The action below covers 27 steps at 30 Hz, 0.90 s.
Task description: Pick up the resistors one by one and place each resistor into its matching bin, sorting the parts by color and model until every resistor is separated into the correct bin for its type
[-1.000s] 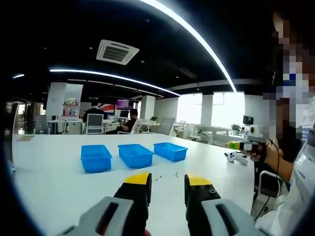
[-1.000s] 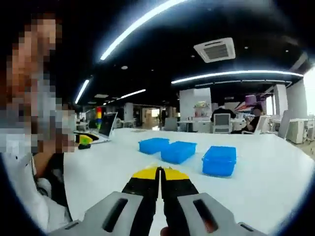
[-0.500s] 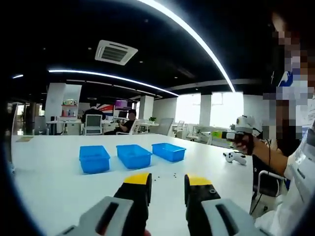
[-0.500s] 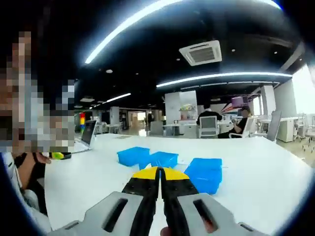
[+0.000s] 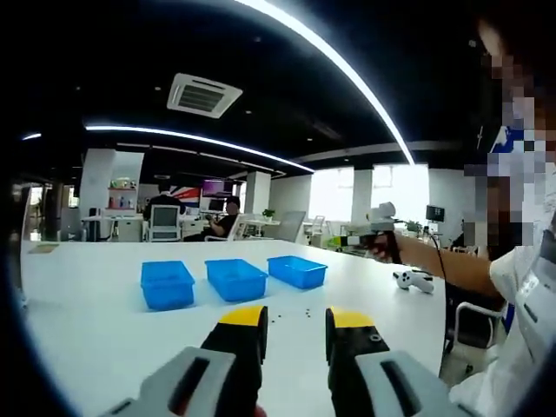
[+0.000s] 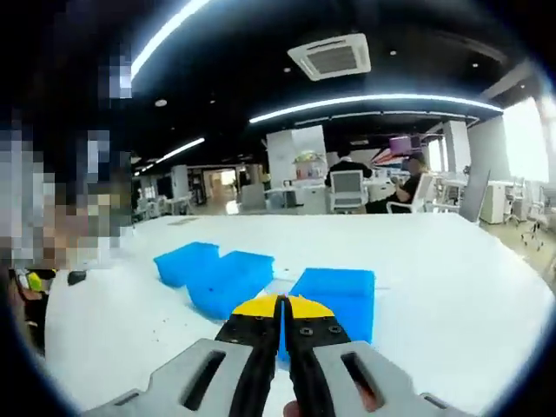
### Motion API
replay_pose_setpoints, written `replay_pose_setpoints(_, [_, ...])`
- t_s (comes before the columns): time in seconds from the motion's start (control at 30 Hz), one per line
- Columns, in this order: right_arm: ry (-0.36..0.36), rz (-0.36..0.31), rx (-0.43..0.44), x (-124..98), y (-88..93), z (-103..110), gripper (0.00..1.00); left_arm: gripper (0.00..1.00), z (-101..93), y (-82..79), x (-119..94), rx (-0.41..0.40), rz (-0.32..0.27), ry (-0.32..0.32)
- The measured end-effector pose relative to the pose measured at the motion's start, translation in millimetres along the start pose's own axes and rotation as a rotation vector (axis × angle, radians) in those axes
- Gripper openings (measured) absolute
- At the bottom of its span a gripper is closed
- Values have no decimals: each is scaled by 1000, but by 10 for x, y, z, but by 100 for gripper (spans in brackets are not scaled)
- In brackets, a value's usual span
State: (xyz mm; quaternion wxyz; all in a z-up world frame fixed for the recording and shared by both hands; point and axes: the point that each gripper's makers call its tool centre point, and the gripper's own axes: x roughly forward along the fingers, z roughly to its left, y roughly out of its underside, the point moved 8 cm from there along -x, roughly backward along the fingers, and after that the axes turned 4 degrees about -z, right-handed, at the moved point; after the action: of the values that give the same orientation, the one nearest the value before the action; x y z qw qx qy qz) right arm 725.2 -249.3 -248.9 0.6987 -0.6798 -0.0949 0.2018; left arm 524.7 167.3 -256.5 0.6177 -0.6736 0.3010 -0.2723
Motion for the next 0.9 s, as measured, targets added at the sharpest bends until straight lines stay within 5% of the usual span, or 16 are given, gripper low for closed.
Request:
replay_pose_setpoints(0.13, [52, 45, -70, 214, 56, -129, 5, 29, -9, 1, -1, 1, 1, 2])
replay_pose_setpoints(0.4, [92, 55, -56, 415, 46, -220, 6, 29, -5, -16, -18, 3, -4, -2])
replay_pose_setpoints(0.53, [115, 50, -82, 436, -1, -267, 48, 29, -9, -26, -24, 0, -10, -1])
replay_pose_setpoints(0.9, [108, -7, -82, 179, -84, -160, 42, 29, -27, -26, -28, 1, -10, -1])
